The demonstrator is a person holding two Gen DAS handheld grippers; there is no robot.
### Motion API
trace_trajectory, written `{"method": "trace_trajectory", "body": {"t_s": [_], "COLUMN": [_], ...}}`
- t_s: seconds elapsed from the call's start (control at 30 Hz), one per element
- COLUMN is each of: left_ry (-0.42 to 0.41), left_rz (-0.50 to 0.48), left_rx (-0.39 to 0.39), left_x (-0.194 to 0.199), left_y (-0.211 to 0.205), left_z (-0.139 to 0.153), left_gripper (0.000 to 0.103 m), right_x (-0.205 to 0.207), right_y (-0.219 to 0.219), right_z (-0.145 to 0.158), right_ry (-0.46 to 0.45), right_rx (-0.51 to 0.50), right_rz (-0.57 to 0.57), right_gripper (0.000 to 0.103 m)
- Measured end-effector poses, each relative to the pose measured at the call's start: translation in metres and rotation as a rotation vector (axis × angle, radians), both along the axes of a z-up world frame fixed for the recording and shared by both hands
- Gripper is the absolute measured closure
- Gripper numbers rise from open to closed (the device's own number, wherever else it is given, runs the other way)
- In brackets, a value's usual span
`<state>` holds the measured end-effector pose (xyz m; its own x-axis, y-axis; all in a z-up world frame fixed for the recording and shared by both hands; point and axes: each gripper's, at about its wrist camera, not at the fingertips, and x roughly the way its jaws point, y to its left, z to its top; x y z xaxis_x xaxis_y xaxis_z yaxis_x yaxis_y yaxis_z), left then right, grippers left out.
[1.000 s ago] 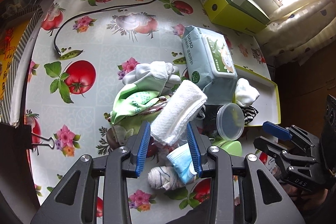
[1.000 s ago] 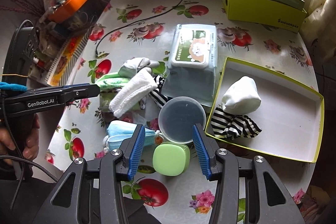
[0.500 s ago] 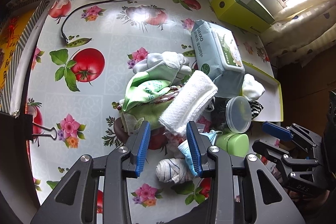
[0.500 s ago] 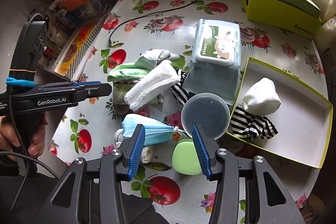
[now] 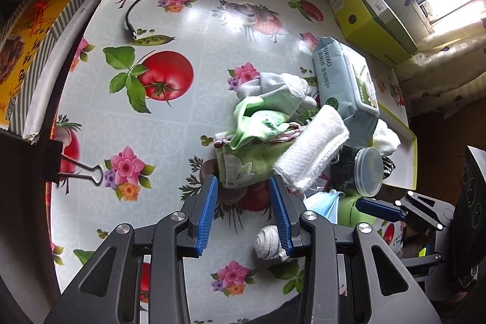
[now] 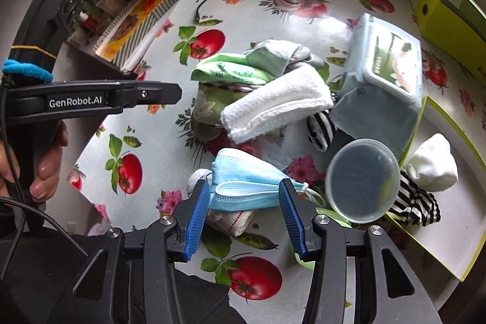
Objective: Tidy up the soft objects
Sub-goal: 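Grasp the blue face mask with the right gripper while the left gripper grasps the white towel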
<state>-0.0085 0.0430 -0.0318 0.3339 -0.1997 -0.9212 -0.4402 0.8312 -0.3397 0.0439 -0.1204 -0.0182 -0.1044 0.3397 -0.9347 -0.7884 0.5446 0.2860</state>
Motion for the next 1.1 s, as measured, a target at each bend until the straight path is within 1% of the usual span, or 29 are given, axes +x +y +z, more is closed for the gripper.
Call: {"method": "trace_trajectory", "body": {"t_s": [0.2, 0.33, 0.4, 0.47, 0.5, 0.53, 0.57, 0.6, 0.67, 0.87, 1.1], "left_ry": [0.005, 0.010, 0.011, 0.011, 0.011, 0.010, 0.009, 0.009, 0.008, -0.001, -0.058], "left_rz": [0.037, 0.052, 0.054, 0.055, 0.053, 0.050, 0.046, 0.042, 0.032, -0.011, -0.107], "left_rx": [-0.013, -0.020, -0.024, -0.028, -0.031, -0.032, -0.033, -0.034, -0.035, -0.036, -0.011], "left_x": [-0.010, -0.013, -0.014, -0.013, -0.013, -0.012, -0.011, -0.011, -0.008, -0.003, 0.025], "left_y": [0.011, 0.015, 0.017, 0.017, 0.017, 0.017, 0.016, 0.015, 0.012, 0.001, -0.021], "left_z": [-0.005, -0.008, -0.010, -0.010, -0.011, -0.011, -0.011, -0.011, -0.011, -0.009, 0.003], "left_gripper": [0.066, 0.066, 0.066, 0.066, 0.066, 0.066, 0.066, 0.066, 0.066, 0.066, 0.066], "right_x": [-0.009, -0.009, -0.007, -0.005, -0.005, -0.004, -0.004, -0.004, -0.003, 0.004, 0.020], "right_y": [0.022, 0.028, 0.028, 0.029, 0.028, 0.028, 0.027, 0.027, 0.024, 0.013, -0.008], "right_z": [-0.018, -0.033, -0.033, -0.032, -0.031, -0.030, -0.029, -0.027, -0.022, 0.009, 0.043], "right_ry": [0.022, 0.012, 0.014, 0.012, 0.011, 0.006, 0.002, -0.001, -0.009, -0.030, -0.050], "right_rx": [-0.049, -0.122, -0.124, -0.120, -0.118, -0.116, -0.115, -0.112, -0.098, -0.005, 0.090], "right_rz": [0.088, 0.096, 0.083, 0.079, 0.077, 0.075, 0.074, 0.071, 0.062, 0.007, -0.090], "right_gripper": [0.052, 0.052, 0.052, 0.065, 0.075, 0.080, 0.082, 0.085, 0.088, 0.089, 0.089]}}
